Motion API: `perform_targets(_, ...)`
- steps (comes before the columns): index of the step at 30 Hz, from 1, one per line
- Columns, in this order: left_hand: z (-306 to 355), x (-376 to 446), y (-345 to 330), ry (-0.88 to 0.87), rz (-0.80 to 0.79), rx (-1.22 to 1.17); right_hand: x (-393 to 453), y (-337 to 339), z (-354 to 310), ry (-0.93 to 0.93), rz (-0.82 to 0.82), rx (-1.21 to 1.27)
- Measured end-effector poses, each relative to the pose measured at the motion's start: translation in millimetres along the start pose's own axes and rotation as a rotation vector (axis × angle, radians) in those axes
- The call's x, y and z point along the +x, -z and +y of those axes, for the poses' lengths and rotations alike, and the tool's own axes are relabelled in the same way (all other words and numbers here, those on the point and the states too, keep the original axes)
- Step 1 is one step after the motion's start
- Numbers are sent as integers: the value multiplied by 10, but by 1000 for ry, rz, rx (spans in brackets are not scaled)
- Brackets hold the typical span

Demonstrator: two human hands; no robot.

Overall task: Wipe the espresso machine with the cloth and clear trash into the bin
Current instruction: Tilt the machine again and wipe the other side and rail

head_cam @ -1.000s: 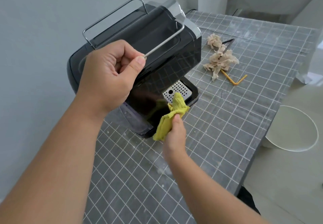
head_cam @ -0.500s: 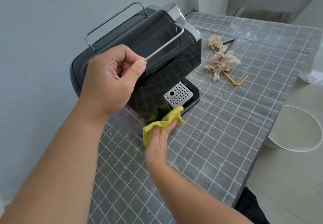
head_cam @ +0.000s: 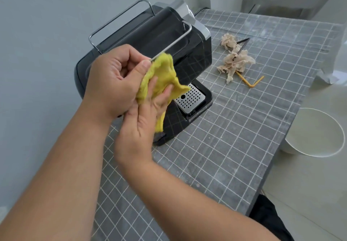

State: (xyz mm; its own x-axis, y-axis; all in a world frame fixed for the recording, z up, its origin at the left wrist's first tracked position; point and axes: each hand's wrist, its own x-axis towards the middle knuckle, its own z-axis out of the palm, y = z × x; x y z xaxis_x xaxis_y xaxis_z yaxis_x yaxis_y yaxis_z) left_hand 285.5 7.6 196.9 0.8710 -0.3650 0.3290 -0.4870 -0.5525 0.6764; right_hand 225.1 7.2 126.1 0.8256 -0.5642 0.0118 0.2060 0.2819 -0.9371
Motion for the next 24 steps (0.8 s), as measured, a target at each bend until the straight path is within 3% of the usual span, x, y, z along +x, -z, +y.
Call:
perform_targets(6, -36, 13, -4, 12, 3, -37, 811, 299, 92, 344, 200, -189)
perform_targets(10, -26, 5, -17, 15, -16, -29, 1366, 608, 75, 224, 313, -80)
perform_targets(14, -12, 0, -35, 28, 0, -61, 1446, 758, 85, -155, 311, 242)
perform_targets(16, -10, -2, -42, 27, 2, -58, 1231, 703, 140, -226, 272, 267)
perform_targets(20, -23, 2, -26, 24, -5, -59, 1068, 621, 68, -81, 194, 216)
perform_targets(24, 13, 3, -23, 18, -14, -41, 1453, 938, 199, 25, 135, 348)
